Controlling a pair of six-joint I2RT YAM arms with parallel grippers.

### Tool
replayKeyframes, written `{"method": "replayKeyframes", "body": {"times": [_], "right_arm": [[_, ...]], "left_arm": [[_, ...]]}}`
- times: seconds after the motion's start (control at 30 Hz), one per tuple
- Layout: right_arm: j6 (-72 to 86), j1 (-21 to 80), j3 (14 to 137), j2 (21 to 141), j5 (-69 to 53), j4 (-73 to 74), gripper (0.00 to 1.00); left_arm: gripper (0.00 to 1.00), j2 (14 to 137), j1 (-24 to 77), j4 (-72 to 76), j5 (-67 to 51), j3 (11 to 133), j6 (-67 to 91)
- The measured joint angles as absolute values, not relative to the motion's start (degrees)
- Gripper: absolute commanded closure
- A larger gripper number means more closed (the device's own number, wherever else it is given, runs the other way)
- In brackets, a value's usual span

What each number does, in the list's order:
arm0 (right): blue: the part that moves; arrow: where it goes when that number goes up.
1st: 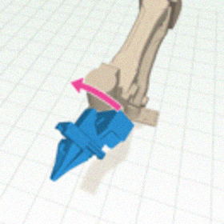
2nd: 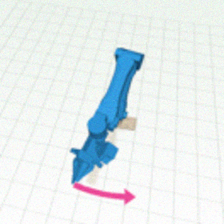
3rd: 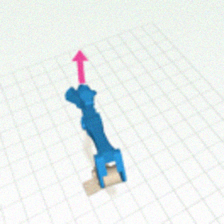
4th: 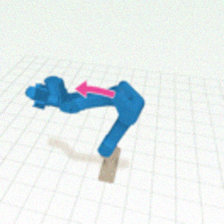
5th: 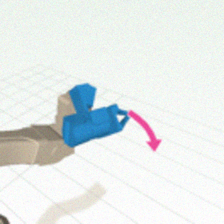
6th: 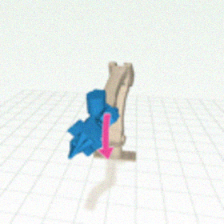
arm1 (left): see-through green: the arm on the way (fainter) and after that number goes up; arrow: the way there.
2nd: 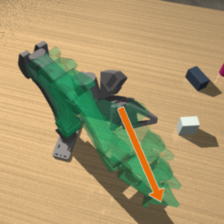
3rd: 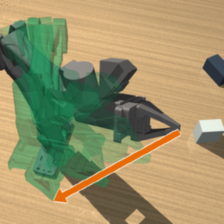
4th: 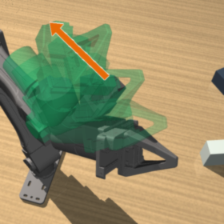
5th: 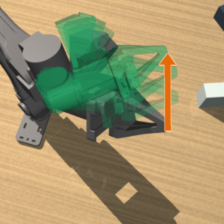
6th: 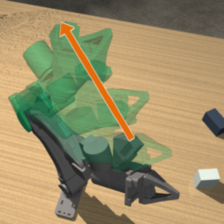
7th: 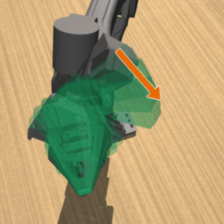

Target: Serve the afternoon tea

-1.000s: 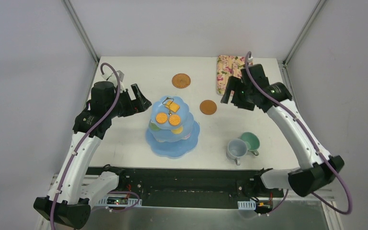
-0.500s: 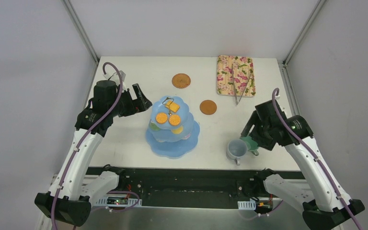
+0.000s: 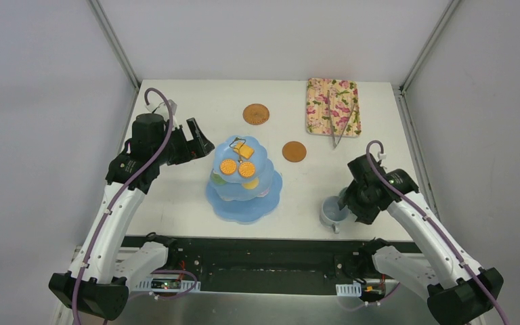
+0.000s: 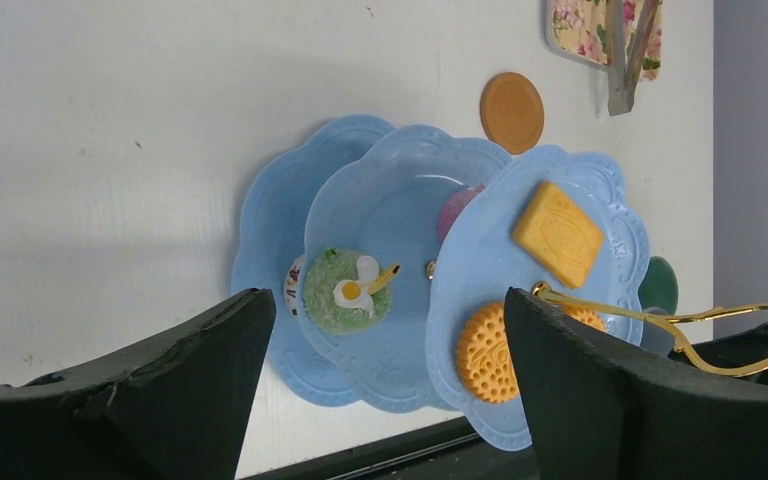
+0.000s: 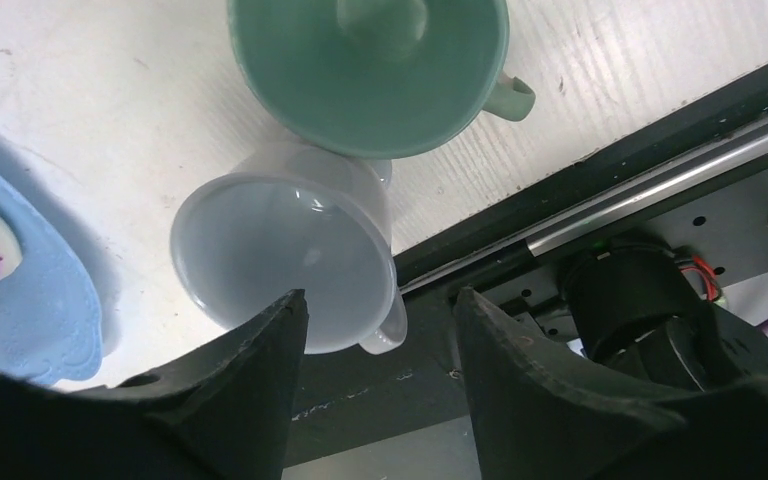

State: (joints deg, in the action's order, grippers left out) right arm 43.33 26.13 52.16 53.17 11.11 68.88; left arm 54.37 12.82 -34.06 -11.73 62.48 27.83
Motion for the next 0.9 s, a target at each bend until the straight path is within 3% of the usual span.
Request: {"method": "replayKeyframes", "body": {"times": [0.53, 0.9], "right_arm": [[47.16, 26.13, 44.42, 56.36, 7.18, 60.99, 0.7], [47.86, 26.2, 42.22, 55.22, 6.2, 59.31, 0.99]], "left_arm": [[0.11, 54.33, 12.82, -34.13, -11.73, 62.48, 27.81], [0.12, 55.77, 12.82, -36.71, -11.44, 64.62, 27.79]]}}
